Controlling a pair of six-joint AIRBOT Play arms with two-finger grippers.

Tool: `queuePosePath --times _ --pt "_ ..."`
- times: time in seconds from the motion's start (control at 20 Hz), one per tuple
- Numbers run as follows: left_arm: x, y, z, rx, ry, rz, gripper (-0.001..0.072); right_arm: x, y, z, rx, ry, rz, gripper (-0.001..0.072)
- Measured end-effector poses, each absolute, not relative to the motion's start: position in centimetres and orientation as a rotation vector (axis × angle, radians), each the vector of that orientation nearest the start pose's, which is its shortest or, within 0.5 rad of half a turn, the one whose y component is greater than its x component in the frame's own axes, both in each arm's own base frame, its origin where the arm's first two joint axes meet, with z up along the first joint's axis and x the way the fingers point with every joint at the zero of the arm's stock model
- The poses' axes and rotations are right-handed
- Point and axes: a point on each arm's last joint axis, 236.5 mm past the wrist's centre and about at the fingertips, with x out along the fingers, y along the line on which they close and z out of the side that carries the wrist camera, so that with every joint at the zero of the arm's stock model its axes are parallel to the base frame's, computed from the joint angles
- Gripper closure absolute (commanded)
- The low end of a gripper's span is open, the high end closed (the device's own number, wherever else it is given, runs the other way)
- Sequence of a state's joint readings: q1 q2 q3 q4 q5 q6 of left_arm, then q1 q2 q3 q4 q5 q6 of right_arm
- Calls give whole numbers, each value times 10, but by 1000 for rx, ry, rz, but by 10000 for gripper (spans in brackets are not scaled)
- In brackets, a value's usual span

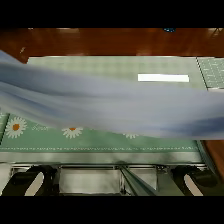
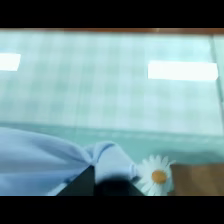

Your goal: Fold the shirts.

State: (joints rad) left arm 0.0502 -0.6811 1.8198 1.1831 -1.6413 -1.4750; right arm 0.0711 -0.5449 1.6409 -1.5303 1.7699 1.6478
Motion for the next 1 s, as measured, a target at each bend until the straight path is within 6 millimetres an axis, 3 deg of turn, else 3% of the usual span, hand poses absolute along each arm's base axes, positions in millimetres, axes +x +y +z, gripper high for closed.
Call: queuePosePath --times 0.1,0.2,0.4,0.55,0.6,0.65,0.7,0.85,1.0 --pt "203 -79 348 -23 621 -363 691 173 29 286 57 781 112 689" --pt "226 -77 291 -68 774 -358 691 196 39 240 63 865 144 689" --pt "289 -78 169 -201 992 -331 691 253 46 150 94 987 137 688" --pt "341 -86 98 -331 1095 -316 690 308 42 102 121 1018 93 688" --pt "358 -89 80 -376 1115 -313 677 325 37 88 133 1030 73 688" --pt "372 -93 63 -418 1150 -316 511 344 33 74 158 1040 54 687" --pt "384 -98 52 -459 1176 -323 194 360 28 63 192 1050 35 688" --pt "399 -112 27 -541 1299 -365 198 395 13 42 321 1078 0 688" --pt "374 -113 17 -525 1463 -429 198 412 2 40 446 1070 20 688"
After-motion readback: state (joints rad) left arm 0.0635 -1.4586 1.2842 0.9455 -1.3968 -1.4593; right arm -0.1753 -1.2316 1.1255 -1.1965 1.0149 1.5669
